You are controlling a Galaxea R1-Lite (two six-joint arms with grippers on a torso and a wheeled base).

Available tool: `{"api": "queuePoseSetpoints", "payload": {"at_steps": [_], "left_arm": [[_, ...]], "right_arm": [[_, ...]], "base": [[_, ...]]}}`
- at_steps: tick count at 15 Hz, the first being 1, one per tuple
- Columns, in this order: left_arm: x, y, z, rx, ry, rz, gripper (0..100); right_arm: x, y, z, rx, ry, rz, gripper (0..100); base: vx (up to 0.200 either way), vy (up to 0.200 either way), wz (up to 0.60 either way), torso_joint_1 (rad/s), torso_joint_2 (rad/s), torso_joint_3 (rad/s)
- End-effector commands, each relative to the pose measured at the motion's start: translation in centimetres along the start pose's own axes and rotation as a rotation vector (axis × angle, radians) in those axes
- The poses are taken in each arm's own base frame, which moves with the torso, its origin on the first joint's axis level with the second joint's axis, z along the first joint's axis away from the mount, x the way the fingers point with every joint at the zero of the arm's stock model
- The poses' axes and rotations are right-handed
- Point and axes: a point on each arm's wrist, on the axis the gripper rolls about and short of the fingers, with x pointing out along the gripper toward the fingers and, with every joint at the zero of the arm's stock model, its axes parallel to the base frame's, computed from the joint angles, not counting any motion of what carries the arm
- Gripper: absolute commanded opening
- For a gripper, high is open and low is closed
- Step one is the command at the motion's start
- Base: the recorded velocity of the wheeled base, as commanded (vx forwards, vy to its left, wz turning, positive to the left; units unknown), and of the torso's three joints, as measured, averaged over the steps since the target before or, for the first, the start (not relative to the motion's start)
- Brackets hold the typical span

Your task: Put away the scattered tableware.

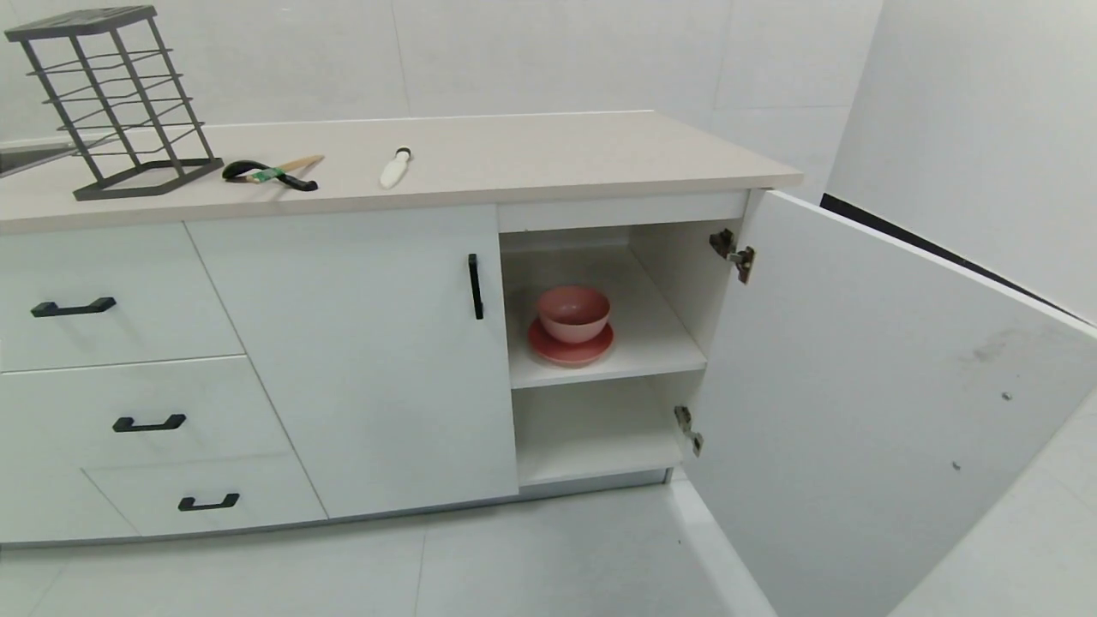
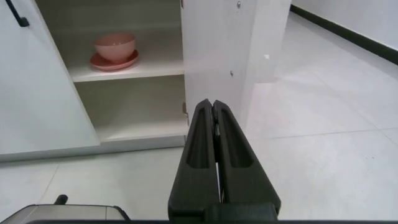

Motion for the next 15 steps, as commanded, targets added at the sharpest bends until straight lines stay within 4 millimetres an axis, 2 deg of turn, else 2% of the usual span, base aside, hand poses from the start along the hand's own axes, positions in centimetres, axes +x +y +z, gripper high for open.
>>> {"api": "queuePoseSetpoints", "payload": {"at_steps": [1,13,15], "left_arm": [[0.0,0.0,-0.02,0.001,0.001,-0.001,100],[0.0,0.0,-0.02,-0.001,0.001,-0.001,100],[0.0,0.0,-0.02,0.001,0.001,-0.002,100]], "right_arm": [[0.01,0.0,0.0,0.0,0.001,0.001,0],[0.02,0.0,0.01,0.005,0.002,-0.001,0],[0.02,-0.03,0.08,0.003,-0.005,-0.013,0]], "base": [[0.0,-0.2,0.0,-0.002,0.0,0.002],[0.0,-0.2,0.0,0.004,0.0,0.003],[0.0,0.0,0.0,0.0,0.0,0.0]]}}
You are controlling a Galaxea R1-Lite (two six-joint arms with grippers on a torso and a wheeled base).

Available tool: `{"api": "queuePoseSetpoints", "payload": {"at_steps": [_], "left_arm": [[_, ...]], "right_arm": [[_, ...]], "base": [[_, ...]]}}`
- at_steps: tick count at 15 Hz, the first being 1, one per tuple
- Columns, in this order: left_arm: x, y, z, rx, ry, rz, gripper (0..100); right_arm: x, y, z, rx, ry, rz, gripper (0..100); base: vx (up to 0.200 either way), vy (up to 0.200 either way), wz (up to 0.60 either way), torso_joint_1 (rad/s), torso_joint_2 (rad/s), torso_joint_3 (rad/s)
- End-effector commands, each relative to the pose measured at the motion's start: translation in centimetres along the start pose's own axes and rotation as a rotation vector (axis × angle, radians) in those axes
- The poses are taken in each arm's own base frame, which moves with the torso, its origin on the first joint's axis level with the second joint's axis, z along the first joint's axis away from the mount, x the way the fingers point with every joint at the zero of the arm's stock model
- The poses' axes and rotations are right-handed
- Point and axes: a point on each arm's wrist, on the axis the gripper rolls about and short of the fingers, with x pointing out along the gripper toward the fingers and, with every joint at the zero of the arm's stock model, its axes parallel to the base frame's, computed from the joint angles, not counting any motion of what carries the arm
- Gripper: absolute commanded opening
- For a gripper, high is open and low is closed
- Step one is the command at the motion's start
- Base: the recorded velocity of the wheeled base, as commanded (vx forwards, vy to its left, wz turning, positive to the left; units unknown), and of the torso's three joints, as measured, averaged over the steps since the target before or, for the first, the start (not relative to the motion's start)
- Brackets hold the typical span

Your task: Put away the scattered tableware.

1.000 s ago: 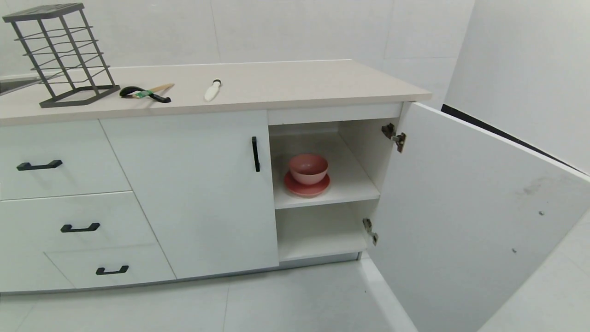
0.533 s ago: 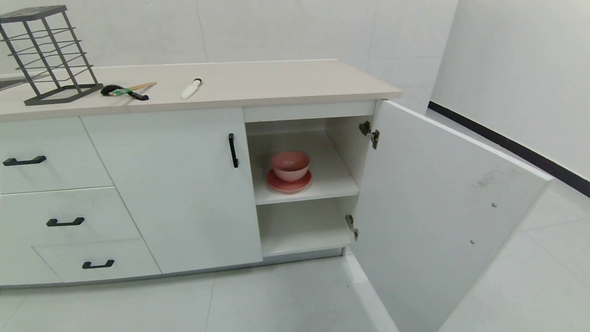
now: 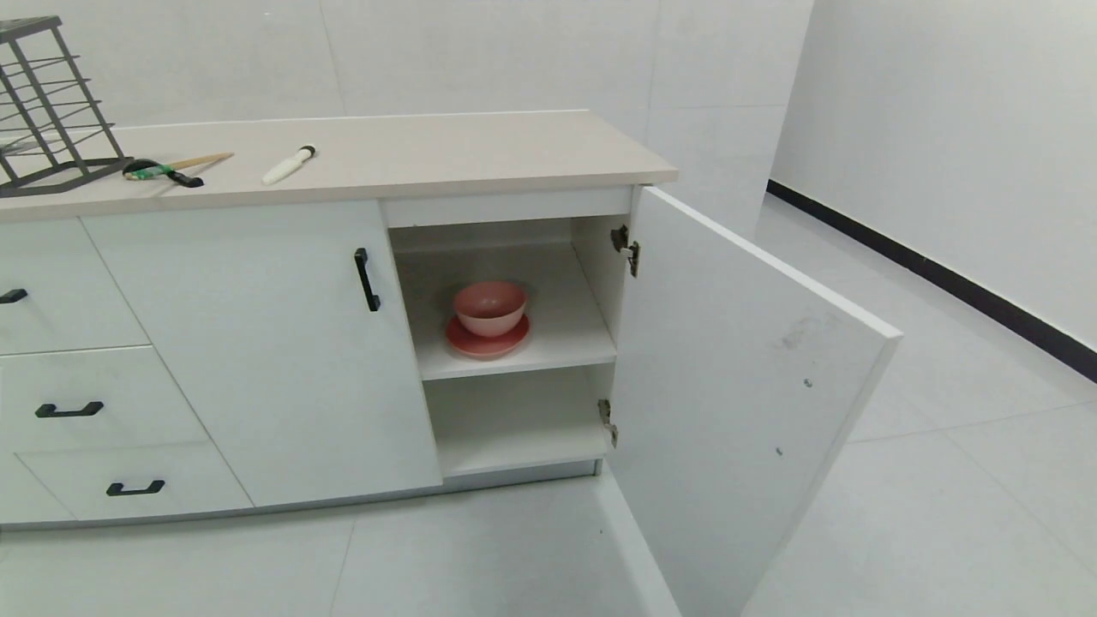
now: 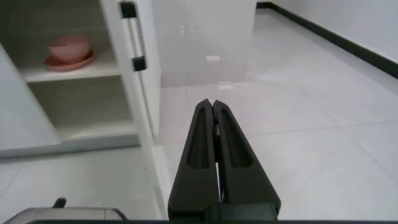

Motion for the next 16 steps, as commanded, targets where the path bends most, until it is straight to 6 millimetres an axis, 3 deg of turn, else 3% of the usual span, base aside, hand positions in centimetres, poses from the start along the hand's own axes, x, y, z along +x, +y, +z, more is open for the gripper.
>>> {"api": "queuePoseSetpoints", "payload": {"at_steps": [1,2,4,5,7,8,10,12,16], "left_arm": [[0.0,0.0,0.0,-0.001,-0.001,0.001,100],[0.0,0.0,0.0,0.001,-0.001,0.0,100],[0.0,0.0,0.0,0.001,-0.001,0.0,100],[0.0,0.0,0.0,0.002,-0.001,0.001,100],[0.0,0.0,0.0,0.001,-0.001,0.001,100],[0.0,0.0,0.0,0.001,-0.001,0.001,100],[0.0,0.0,0.0,0.001,-0.001,0.001,100],[0.0,0.0,0.0,0.001,-0.001,0.0,100],[0.0,0.0,0.0,-0.001,-0.001,0.001,100]], "right_arm": [[-0.4,0.0,2.0,-0.002,-0.11,-0.005,0],[-0.6,0.2,6.4,-0.009,-0.208,-0.029,0],[0.8,0.3,10.2,-0.027,-0.171,0.028,0],[3.9,0.3,11.3,-0.072,-0.032,0.116,0],[7.1,0.2,11.5,-0.109,0.075,0.172,0],[9.9,0.1,11.5,-0.108,0.14,0.211,0],[13.4,0.0,11.3,-0.099,0.168,0.245,0],[16.2,0.1,10.5,-0.086,0.201,0.312,0],[20.0,0.0,8.1,-0.08,0.24,0.406,0]], "base": [[0.0,0.0,0.0,0.0,0.0,0.0],[0.0,0.0,0.0,0.0,0.0,0.0],[-0.1,0.0,0.0,-0.001,0.0,0.001],[-0.2,0.0,0.0,0.002,0.0,-0.002],[-0.1,0.0,0.0,0.004,0.0,-0.001],[0.0,0.0,0.0,0.0,0.0,0.0],[0.0,0.0,0.0,0.0,0.0,0.0],[0.0,0.0,0.0,0.0,0.0,0.0],[0.0,0.0,0.0,0.0,0.0,0.0]]}}
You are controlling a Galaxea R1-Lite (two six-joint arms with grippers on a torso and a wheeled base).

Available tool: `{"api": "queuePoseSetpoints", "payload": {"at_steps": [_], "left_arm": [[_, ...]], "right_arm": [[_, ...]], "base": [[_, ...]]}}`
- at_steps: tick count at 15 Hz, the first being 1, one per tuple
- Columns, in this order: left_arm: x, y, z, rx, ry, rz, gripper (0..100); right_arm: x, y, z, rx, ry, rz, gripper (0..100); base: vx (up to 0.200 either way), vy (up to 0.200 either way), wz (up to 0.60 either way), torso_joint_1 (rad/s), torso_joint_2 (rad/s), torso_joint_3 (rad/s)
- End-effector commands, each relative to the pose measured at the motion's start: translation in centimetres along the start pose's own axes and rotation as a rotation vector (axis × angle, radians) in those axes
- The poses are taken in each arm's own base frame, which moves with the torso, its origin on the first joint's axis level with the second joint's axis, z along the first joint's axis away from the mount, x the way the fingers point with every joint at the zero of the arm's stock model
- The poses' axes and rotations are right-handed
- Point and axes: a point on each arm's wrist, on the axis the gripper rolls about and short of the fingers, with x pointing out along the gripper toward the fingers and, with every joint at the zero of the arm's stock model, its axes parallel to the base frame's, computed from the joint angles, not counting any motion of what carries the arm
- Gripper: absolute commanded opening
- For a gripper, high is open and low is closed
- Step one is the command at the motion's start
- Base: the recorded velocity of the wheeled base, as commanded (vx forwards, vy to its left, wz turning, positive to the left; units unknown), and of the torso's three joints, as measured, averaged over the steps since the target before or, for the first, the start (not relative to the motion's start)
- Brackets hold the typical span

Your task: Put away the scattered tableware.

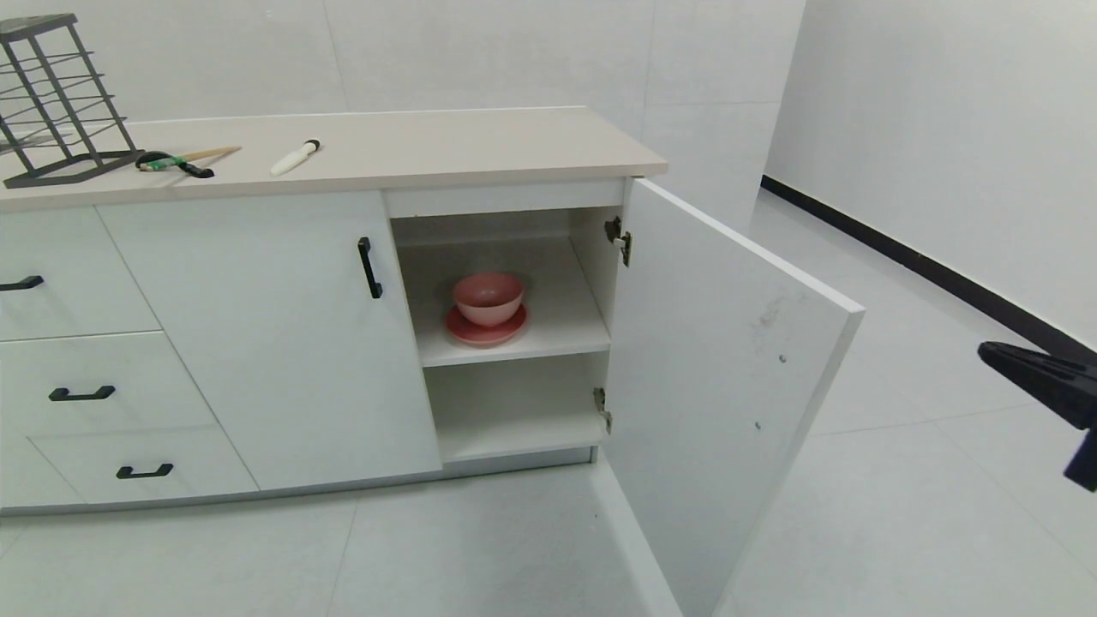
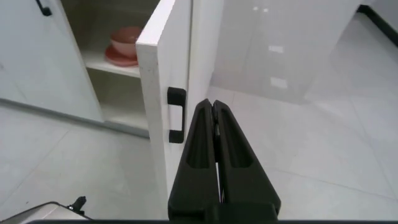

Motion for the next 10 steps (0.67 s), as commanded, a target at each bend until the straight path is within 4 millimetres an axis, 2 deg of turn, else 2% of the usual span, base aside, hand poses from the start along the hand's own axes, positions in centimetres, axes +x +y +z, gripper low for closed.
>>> {"api": "queuePoseSetpoints", "payload": {"at_steps": [1,4,10], "left_arm": [[0.0,0.0,0.0,-0.001,-0.001,0.0,100],[0.0,0.0,0.0,-0.001,-0.001,0.0,100],[0.0,0.0,0.0,0.001,-0.001,0.0,100]], "right_arm": [[3.6,-1.0,-3.1,0.024,0.119,0.058,0],[4.6,-1.4,-3.9,0.01,0.114,0.064,0],[6.2,-1.4,-3.9,-0.012,0.073,0.118,0]], "base": [[0.0,0.0,0.0,0.0,0.0,0.0],[0.0,0.0,0.0,0.0,0.0,0.0],[0.0,0.0,0.0,0.0,0.0,0.0]]}}
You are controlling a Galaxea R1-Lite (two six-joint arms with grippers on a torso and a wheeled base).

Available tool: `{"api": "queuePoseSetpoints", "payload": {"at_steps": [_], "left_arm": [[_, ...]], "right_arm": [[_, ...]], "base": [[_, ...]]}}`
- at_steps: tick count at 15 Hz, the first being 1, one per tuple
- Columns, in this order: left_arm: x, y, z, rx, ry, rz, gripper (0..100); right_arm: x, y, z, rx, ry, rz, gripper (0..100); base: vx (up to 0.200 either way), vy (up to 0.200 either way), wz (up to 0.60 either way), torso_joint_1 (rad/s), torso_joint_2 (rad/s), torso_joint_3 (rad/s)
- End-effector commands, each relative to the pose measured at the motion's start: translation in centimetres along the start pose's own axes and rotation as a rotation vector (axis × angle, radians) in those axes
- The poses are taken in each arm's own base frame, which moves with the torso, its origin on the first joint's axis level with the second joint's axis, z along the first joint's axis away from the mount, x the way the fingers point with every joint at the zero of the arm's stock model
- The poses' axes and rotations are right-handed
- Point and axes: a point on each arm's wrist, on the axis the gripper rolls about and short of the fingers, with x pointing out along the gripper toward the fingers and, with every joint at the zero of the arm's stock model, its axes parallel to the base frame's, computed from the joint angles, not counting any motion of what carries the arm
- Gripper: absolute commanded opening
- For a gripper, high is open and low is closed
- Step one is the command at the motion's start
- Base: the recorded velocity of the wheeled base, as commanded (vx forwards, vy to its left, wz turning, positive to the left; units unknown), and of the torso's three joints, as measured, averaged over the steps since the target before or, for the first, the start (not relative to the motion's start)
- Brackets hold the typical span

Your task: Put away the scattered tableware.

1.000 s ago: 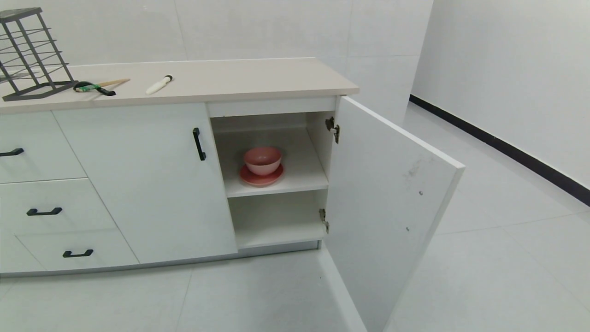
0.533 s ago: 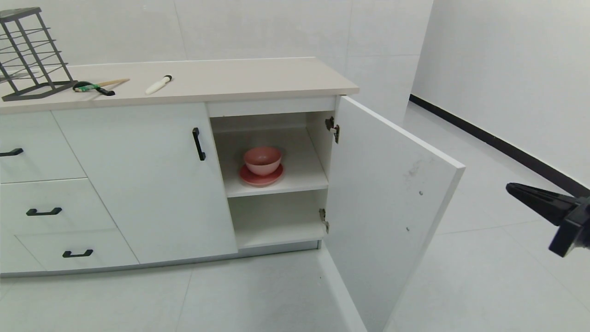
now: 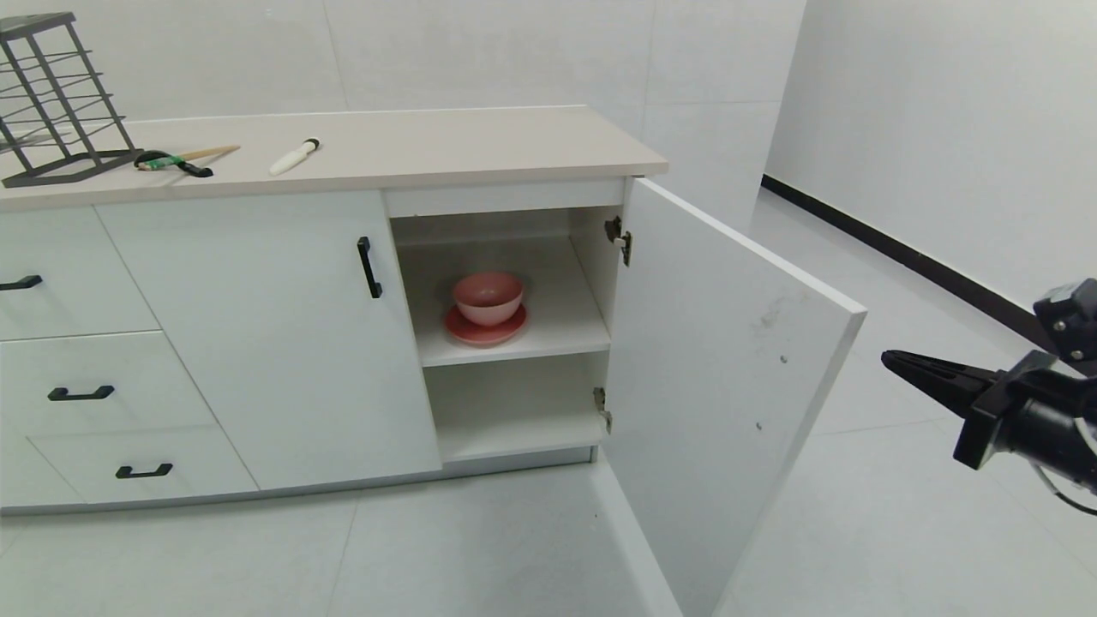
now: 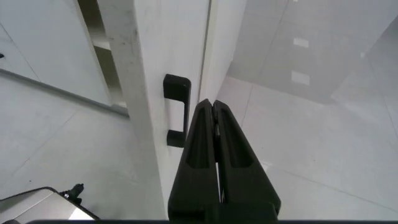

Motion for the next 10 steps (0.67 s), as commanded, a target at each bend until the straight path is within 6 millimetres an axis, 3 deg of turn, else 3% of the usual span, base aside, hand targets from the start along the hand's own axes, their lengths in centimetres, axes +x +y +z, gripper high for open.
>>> {"api": "queuePoseSetpoints", "payload": {"at_steps": [1,5,10], "left_arm": [[0.0,0.0,0.0,0.001,-0.001,-0.001,100],[0.0,0.0,0.0,0.001,-0.001,-0.001,100],[0.0,0.0,0.0,-0.002,-0.001,-0.001,100]], "right_arm": [[1.1,-0.2,-0.4,0.002,0.01,0.017,0],[3.2,-0.9,0.9,-0.031,-0.048,0.026,0],[4.6,0.8,0.9,-0.038,-0.041,0.116,0]], "base": [[0.0,0.0,0.0,0.0,0.0,0.0],[0.0,0.0,0.0,0.0,0.0,0.0],[0.0,0.0,0.0,0.0,0.0,0.0]]}}
